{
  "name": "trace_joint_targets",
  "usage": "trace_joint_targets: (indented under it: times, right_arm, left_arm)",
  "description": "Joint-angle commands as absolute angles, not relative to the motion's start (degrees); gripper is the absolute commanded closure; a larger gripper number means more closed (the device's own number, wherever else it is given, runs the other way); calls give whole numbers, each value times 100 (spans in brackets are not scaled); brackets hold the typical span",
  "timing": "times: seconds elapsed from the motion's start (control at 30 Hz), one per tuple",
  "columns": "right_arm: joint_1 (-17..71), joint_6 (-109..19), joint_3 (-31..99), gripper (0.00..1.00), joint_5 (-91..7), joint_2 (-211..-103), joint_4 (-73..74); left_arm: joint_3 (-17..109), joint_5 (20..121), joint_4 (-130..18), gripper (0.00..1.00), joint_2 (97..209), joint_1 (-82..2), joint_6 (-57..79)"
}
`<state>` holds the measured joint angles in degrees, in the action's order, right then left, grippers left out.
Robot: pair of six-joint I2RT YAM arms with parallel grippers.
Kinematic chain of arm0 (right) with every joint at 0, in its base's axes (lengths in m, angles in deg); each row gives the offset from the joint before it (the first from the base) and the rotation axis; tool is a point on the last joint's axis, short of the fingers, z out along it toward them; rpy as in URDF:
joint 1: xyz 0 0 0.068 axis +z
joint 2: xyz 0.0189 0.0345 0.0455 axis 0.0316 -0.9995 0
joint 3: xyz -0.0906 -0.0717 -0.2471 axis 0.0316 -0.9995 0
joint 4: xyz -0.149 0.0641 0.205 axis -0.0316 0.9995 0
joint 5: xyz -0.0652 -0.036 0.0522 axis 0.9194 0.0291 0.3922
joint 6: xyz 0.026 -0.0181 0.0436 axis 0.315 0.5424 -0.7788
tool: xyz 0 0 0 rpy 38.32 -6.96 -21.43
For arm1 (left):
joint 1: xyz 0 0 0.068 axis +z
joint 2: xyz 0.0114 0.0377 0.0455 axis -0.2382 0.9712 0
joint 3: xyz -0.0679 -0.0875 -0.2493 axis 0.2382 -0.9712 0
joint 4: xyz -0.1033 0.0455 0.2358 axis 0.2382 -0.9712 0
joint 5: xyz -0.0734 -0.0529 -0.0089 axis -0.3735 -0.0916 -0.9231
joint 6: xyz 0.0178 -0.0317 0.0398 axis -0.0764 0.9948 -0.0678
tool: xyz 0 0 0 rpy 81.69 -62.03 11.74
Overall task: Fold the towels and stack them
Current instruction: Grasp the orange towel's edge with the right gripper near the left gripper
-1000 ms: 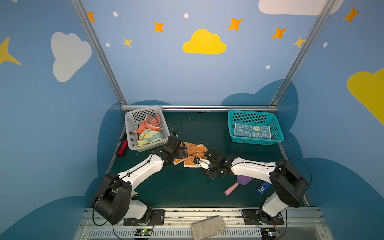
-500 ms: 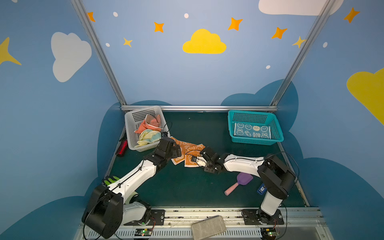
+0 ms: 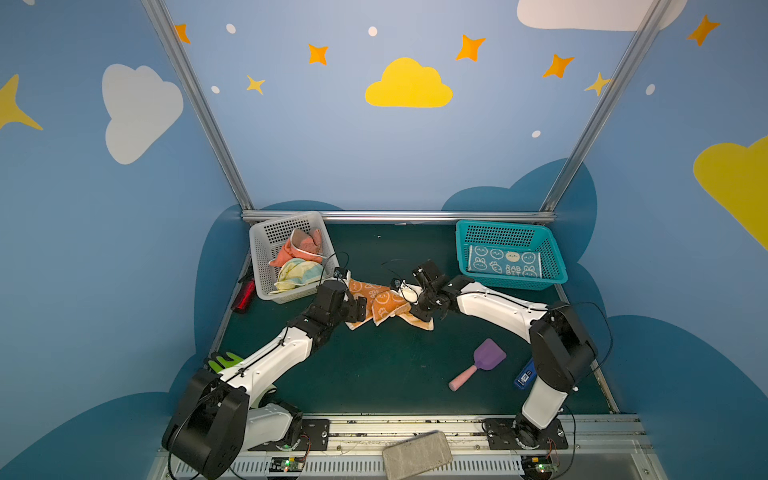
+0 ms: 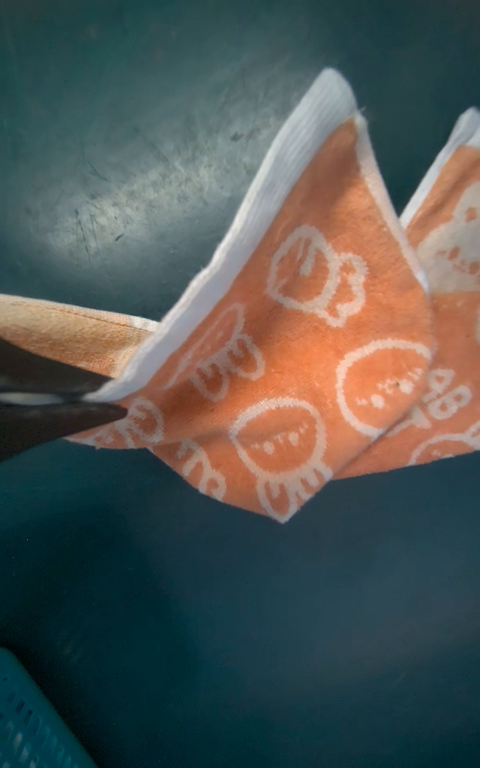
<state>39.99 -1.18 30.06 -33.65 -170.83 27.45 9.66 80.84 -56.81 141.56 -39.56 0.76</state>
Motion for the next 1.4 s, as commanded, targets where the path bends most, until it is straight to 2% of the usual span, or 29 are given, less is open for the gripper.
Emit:
trace_joint_targets:
  times: [0.0, 0.07, 0.2, 0.43, 0.57, 0.8, 1.0, 1.13, 1.37]
  right_arm:
    - [3841, -362, 3272, 100, -4167, -16986, 3333]
    - [3805, -352, 3296, 100, -4241, -17004, 3329]
    - [3774, -363, 3331, 100, -4304, -17013, 3333]
    - [3741, -392, 3365, 100, -4297, -16996, 3338]
    - [3721, -427, 3412, 100, -4310, -16980, 3366]
    - [3608, -484, 3421, 100, -4589, -16840, 3391]
    - [3476, -540, 3402, 100, -4733, -16787, 3375]
    - [3425, -573, 3354, 100, -4826, -16750, 3319]
    - [3379, -675, 3333, 100, -4894, -16773, 3265]
  left_arm:
    - [802, 7332, -4785, 9, 14040, -4087, -956]
    - [846, 6954, -4894, 9, 14144, -4208, -1522]
    - [1035, 7062, -5099, 9, 14529, -4566, -2339]
    - [1432, 6584, -5373, 10, 14934, -4865, -2675]
    - [1618, 6653, -5753, 12, 15044, -5043, -2919]
    - [1413, 7518, -5494, 29, 15246, -5087, -2988]
    - [1379, 7547, -5406, 34, 15262, -5016, -3075]
    - [1558, 7641, -5562, 50, 15469, -4984, -3158]
    - [1814, 7648, -5690, 92, 15644, -4961, -3398]
